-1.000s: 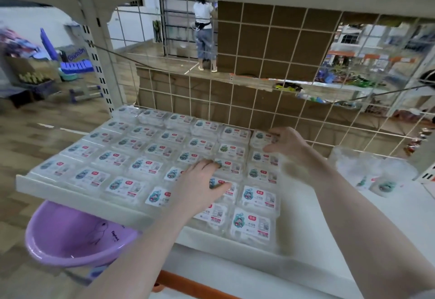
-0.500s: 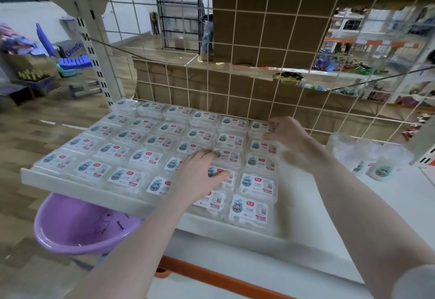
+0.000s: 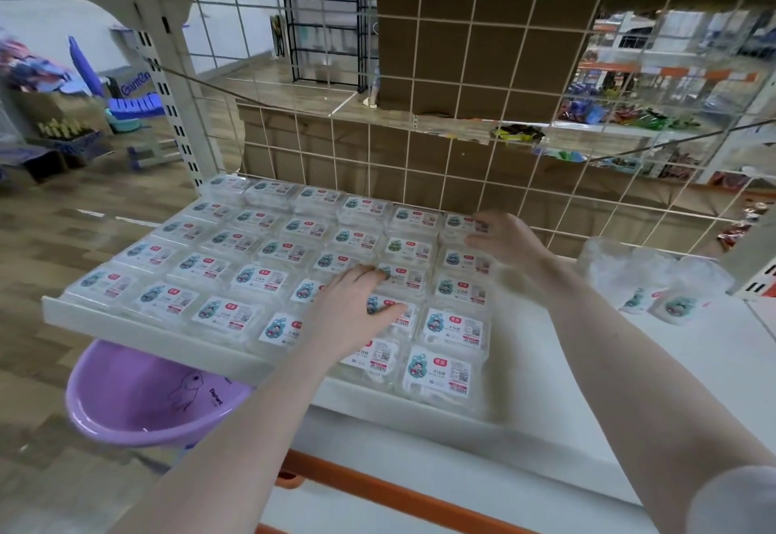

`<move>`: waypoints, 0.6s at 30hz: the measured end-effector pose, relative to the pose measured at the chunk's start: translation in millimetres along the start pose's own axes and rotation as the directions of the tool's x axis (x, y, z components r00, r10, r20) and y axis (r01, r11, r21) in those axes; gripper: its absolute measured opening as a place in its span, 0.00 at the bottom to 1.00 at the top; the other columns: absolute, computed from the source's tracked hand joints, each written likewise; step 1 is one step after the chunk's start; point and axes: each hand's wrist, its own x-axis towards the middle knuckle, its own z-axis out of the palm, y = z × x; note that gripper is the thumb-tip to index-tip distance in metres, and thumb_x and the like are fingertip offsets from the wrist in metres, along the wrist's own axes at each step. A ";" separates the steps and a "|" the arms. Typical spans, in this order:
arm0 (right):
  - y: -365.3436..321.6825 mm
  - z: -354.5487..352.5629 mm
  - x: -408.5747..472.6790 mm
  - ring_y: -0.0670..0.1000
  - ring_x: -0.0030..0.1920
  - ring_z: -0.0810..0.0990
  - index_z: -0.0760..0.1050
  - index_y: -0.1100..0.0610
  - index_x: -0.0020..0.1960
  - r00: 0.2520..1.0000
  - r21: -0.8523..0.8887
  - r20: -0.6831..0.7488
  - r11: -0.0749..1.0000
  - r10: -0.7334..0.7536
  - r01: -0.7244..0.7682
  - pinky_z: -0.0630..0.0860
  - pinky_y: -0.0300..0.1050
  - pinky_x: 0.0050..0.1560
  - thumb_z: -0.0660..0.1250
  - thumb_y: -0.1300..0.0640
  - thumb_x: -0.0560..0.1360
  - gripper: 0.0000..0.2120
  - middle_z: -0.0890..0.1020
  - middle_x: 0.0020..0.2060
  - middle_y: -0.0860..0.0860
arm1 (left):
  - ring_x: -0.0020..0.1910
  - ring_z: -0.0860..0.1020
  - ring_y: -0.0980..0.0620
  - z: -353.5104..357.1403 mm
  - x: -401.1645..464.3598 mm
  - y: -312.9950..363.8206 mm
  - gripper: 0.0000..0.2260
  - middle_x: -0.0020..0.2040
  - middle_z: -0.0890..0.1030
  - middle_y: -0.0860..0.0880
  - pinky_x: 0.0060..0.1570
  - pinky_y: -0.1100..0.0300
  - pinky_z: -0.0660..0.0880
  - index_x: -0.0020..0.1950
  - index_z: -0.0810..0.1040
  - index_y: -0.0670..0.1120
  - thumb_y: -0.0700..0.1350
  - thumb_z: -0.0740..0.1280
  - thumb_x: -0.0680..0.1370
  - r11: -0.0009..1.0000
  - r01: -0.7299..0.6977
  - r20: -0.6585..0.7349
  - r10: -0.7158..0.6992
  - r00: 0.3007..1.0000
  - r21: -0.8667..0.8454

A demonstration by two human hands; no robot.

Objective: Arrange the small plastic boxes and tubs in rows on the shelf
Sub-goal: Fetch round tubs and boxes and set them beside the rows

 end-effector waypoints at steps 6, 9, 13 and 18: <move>0.3 5.2 -5.2 0.50 0.42 0.80 0.73 0.53 0.54 0.998 -0.040 0.000 0.997 -0.069 0.069 0.77 0.45 0.38 0.64 0.53 0.76 0.08 0.79 0.48 0.51 | 0.70 0.66 0.54 0.2 0.2 -0.7 0.26 0.70 0.70 0.53 0.67 0.55 0.63 0.69 0.70 0.52 0.63 0.61 0.74 1.000 -0.008 -0.006 0.008 1.000 -0.004; -2.0 6.8 -9.0 0.52 0.47 0.79 0.72 0.55 0.60 0.996 -0.018 -0.016 0.996 -0.088 0.088 0.78 0.47 0.43 0.64 0.54 0.77 0.12 0.78 0.52 0.52 | 0.70 0.66 0.54 0.5 0.0 -0.8 0.27 0.70 0.70 0.53 0.67 0.55 0.63 0.69 0.70 0.52 0.64 0.60 0.74 1.000 -0.008 -0.006 0.008 1.000 0.004; -10.1 4.9 -21.0 0.53 0.55 0.76 0.71 0.57 0.66 0.992 -0.006 -0.077 0.995 -0.099 0.099 0.75 0.47 0.53 0.62 0.54 0.77 0.18 0.76 0.59 0.53 | 0.69 0.66 0.54 0.3 0.9 -0.8 0.27 0.70 0.70 0.53 0.66 0.55 0.64 0.69 0.70 0.52 0.64 0.60 0.74 1.000 -0.007 0.002 0.007 1.000 0.010; -26.1 3.2 -55.0 0.57 0.57 0.76 0.72 0.56 0.66 0.968 -0.041 -0.249 0.999 0.012 -0.023 0.69 0.44 0.48 0.60 0.56 0.78 0.17 0.76 0.58 0.55 | 0.68 0.68 0.52 -0.6 0.4 -1.2 0.26 0.69 0.71 0.52 0.64 0.55 0.66 0.69 0.70 0.51 0.62 0.61 0.74 1.000 0.001 -0.002 -0.001 1.000 0.004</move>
